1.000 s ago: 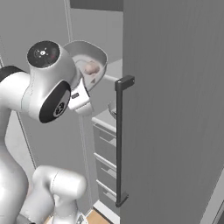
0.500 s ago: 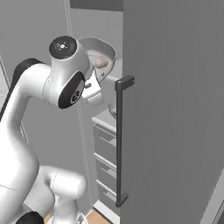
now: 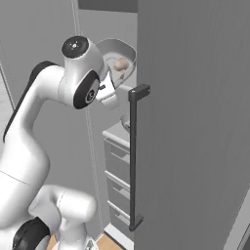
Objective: Take the meat container that has the fish and place it on the second highest rack of the freezer. Then take the vegetable container that has the mushroom and garlic and place it on the highest rack of the freezer.
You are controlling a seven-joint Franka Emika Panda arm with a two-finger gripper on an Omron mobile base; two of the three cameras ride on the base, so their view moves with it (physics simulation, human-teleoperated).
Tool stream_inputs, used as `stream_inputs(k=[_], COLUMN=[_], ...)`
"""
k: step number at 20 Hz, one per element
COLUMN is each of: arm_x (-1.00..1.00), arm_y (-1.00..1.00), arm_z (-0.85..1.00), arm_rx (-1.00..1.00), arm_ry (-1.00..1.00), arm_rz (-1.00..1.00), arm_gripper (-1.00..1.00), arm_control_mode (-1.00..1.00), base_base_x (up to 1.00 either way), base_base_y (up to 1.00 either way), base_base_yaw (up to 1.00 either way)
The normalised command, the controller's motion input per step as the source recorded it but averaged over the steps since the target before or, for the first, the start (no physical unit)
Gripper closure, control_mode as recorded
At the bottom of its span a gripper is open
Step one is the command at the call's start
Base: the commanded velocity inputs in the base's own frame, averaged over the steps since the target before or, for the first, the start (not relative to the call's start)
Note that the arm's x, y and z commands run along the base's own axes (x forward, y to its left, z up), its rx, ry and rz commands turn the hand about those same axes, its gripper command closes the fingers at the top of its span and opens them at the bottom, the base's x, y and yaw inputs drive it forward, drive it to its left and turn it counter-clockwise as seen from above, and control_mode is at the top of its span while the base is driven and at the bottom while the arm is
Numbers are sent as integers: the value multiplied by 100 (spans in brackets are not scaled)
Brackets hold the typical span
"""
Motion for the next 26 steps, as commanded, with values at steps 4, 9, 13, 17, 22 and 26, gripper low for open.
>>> stream_inputs(k=[4, 9, 13, 17, 22, 26], arm_x=[39, 42, 62, 50, 63, 58], arm_y=[-10, -21, -12, -27, -28, -42], arm_z=[0, -13, -52, -17, -16, -13], arm_rx=[0, 0, 0, 0, 0, 2], arm_ry=[0, 0, 3, 0, 1, 2], arm_rz=[0, 3, 1, 1, 1, 2], arm_gripper=[100, 100, 100, 100, 100, 100], arm_control_mode=[-100, -100, -100, -100, -100, -100], base_base_x=[0, 0, 0, 0, 0, 0], base_base_y=[0, 0, 0, 0, 0, 0], base_base_yaw=[0, 0, 0, 0, 0, 0])
